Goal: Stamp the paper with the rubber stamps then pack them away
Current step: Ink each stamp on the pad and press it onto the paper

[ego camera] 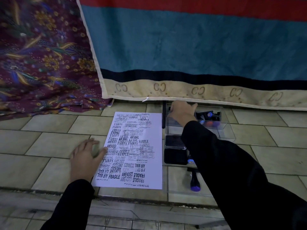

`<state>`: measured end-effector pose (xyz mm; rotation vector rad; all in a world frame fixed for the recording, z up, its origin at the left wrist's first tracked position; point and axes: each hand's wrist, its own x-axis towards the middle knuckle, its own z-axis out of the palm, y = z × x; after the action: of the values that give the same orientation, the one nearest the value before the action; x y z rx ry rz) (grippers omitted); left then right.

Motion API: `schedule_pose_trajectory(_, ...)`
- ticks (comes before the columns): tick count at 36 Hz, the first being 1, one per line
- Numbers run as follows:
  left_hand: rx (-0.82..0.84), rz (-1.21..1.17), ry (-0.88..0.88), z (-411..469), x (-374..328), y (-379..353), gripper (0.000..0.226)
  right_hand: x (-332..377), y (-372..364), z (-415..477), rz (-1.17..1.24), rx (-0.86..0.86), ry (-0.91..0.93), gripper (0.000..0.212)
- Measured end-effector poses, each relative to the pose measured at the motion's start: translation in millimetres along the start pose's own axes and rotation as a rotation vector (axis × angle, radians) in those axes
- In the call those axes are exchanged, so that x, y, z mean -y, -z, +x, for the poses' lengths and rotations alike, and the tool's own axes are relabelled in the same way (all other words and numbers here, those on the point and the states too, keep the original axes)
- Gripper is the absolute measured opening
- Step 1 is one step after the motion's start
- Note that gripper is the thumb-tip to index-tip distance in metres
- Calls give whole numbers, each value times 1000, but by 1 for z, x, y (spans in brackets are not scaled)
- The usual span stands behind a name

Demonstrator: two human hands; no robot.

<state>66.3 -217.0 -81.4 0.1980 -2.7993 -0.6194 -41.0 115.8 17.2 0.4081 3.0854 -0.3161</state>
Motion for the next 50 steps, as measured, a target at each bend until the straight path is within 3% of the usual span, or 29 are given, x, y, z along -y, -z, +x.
schedule_pose_trajectory(7, -2, 11, -3, 1, 0, 0, 37, -15, 9, -21, 185, -161, 100, 17)
schedule_pose_trajectory(12, -2, 9, 1, 0, 0, 0, 37, -27, 12, -47, 484, -247, 166, 23)
schedule_pose_trajectory(18, 4, 15, -1, 0, 1, -1, 39, -41, 13, -96, 559, -360, 267, 20)
schedule_pose_trajectory(24, -11, 11, -16, 0, 3, -3, 37, -45, 6, -134, 638, -319, 316, 25)
schedule_pose_trajectory(29, -10, 11, -19, 1, 4, -4, 37, -44, -13, -158, 598, -301, 328, 17)
schedule_pose_trajectory(50, -19, 5, -26, 0, 4, -4, 36, -48, -45, -170, 528, -268, 330, 38)
